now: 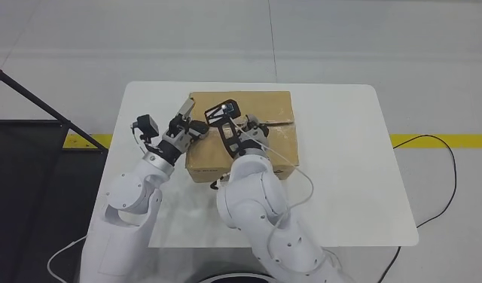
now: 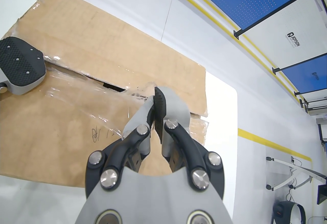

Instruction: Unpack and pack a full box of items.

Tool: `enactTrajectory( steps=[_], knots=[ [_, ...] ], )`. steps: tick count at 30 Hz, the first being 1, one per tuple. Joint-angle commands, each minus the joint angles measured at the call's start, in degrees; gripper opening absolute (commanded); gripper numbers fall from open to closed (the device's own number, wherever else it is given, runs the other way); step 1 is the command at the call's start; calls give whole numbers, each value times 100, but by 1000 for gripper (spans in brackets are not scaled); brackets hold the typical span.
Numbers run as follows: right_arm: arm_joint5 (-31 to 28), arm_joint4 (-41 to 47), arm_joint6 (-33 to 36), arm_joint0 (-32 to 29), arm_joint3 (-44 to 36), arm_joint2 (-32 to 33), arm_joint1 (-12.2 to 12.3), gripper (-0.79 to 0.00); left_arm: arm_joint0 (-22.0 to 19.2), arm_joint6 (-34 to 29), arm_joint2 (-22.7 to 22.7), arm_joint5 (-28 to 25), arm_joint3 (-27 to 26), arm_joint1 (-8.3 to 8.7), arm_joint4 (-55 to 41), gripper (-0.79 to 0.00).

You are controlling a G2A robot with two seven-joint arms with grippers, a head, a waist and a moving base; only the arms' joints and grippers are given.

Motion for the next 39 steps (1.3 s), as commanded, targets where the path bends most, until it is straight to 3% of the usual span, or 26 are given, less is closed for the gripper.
enactTrajectory(
  steps=[1,39],
  knots=[
    [35,-37,-116,-35,3,10,-16,-785,10,24,13,3,-7,2,16,0],
    [839,-296,-1953,-680,-94,330,-344,-785,9,91,65,-18,120,59,23,0]
  ],
)
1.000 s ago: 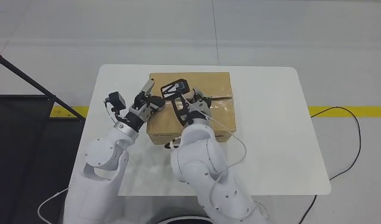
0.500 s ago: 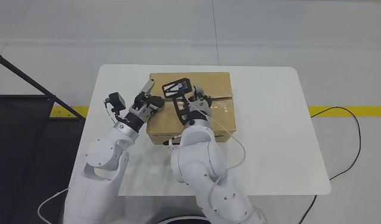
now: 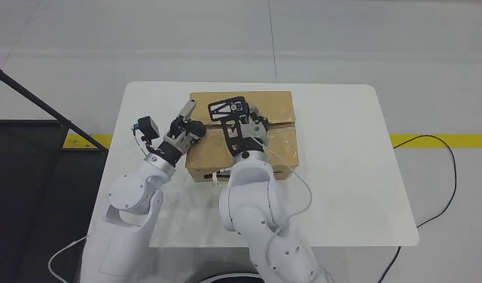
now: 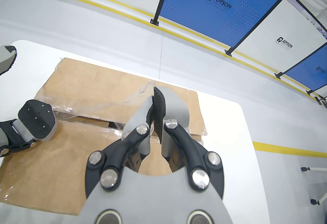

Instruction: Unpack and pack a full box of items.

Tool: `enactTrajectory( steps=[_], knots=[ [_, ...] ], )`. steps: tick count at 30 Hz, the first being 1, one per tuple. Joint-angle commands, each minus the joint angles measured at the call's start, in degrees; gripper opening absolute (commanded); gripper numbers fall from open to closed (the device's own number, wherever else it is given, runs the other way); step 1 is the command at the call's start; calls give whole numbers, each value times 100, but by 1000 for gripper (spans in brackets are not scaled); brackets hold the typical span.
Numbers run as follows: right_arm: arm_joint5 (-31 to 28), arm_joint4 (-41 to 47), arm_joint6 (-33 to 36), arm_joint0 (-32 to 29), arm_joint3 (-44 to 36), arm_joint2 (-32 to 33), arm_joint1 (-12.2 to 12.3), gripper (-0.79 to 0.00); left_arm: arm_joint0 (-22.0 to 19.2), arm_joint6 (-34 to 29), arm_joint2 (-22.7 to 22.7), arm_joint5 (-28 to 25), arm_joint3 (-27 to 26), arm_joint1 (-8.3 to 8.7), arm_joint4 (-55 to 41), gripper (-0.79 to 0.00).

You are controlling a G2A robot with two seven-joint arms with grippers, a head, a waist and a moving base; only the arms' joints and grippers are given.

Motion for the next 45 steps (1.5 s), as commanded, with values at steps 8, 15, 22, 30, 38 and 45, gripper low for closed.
enactTrajectory(
  steps=[8,15,22,30,38,45],
  knots=[
    [197,-47,-341,-82,19,102,-62,-785,11,14,-7,-2,36,13,-11,0],
    [282,-99,-667,-260,-47,146,-90,-785,11,21,0,6,32,23,-12,0],
    [299,-134,-817,-427,-99,203,-115,-785,27,45,14,2,40,30,-21,0],
    [521,-45,-906,-505,-137,267,-174,-785,40,64,23,3,57,38,-24,0],
    [621,136,-911,-502,-120,309,-210,-785,44,67,24,-1,56,48,-35,0],
    [256,-205,-403,-408,-10,389,-249,-440,57,68,-3,-16,53,58,-62,0]
  ],
)
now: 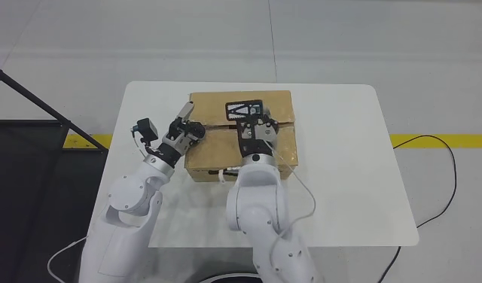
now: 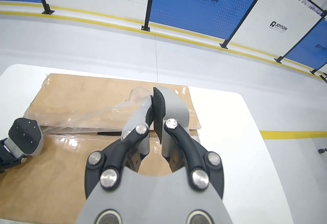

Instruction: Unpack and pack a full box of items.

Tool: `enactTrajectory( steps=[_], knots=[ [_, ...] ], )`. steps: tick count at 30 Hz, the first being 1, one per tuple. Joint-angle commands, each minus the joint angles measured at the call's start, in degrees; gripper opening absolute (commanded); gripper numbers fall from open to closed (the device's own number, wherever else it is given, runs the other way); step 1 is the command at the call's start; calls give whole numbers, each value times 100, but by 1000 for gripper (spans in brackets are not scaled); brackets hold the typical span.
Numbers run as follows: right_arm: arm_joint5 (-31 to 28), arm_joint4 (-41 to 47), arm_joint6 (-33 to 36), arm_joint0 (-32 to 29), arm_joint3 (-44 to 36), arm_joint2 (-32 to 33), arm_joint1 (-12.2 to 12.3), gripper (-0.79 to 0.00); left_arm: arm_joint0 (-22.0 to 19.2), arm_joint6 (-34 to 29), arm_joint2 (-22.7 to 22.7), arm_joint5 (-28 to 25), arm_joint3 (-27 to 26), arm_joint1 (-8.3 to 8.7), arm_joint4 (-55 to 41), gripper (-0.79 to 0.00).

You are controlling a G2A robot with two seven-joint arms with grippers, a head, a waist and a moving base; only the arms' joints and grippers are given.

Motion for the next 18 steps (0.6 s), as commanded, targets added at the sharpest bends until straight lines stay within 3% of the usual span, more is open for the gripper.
enactTrajectory(
  steps=[1,18],
  knots=[
    [-128,-135,178,21,9,13,-9,-397,2,-3,-5,-2,1,3,-4,0],
    [-1369,-1100,1769,322,76,-30,-87,-471,7,14,-5,-35,13,17,-77,0]
  ],
)
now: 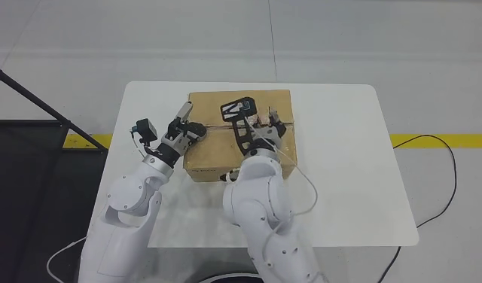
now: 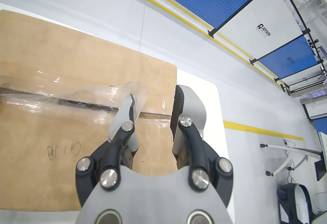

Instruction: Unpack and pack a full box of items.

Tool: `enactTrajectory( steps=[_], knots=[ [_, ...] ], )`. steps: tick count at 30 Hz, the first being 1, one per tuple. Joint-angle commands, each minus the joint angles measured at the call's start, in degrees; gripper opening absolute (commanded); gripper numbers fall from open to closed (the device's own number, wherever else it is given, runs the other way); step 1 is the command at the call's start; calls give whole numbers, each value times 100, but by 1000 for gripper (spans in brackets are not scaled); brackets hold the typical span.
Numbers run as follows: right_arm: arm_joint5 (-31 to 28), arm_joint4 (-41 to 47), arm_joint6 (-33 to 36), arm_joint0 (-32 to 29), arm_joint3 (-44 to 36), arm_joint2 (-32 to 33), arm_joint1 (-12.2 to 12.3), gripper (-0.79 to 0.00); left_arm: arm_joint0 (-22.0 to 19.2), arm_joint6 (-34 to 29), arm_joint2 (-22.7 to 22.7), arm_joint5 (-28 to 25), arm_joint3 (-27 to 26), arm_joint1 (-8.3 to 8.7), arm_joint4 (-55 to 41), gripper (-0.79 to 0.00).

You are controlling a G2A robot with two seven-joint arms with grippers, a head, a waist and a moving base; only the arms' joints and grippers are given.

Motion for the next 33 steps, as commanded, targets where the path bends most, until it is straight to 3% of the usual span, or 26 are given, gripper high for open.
enactTrajectory(
  steps=[1,9,15,33],
  knots=[
    [-77,-74,140,22,24,-36,-5,-471,2,3,1,-10,-1,1,-9,0],
    [-338,-92,434,76,36,-157,-22,-486,-7,9,7,-17,6,7,-39,0],
    [-435,-45,589,79,-40,-171,-23,-456,-15,23,-2,-23,8,12,-64,0],
    [-444,-140,783,496,583,-358,-108,-496,-37,23,-28,-34,64,29,-111,0]
  ],
)
